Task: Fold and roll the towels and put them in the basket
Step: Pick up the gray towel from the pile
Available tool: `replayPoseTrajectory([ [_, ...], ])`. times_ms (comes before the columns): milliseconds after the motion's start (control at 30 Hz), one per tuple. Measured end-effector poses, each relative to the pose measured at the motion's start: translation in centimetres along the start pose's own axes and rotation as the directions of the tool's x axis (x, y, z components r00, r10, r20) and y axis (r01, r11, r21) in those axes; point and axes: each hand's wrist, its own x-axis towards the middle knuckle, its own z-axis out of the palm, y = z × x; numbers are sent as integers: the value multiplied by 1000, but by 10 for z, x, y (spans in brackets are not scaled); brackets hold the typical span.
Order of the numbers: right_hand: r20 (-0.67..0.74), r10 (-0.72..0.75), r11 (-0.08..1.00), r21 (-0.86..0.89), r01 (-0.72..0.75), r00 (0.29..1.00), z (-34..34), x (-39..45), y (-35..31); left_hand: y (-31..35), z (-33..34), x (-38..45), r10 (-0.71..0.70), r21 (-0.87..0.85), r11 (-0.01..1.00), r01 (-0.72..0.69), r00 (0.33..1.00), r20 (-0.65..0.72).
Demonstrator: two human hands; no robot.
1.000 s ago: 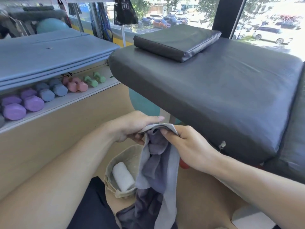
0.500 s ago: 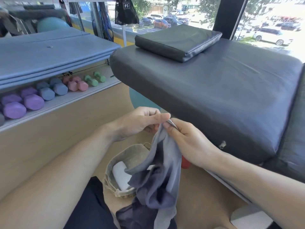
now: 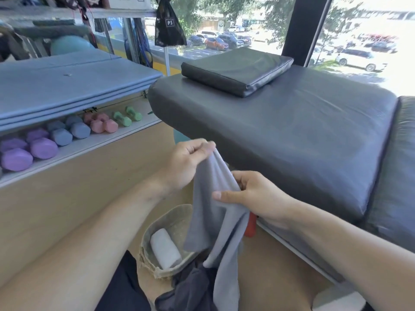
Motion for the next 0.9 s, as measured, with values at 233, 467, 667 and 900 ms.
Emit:
replayPoseTrajectory([
  [233, 315, 123, 990, 21, -137, 941, -23, -18, -14, 2, -40, 50, -242, -275, 955, 113, 833, -497],
  [467, 428, 18, 981, 167, -98, 903, -89, -73, -57, 24, -72, 68, -95, 99, 978, 184, 812, -575],
  [667, 335, 113, 992, 17, -126, 935, -168, -161, -71, 52, -42, 95, -30, 107, 989, 100, 854, -519],
  [900, -341, 250, 902, -258, -346, 906, -255, -221, -76, 80, 9, 137, -123, 307, 929, 208, 954, -275],
])
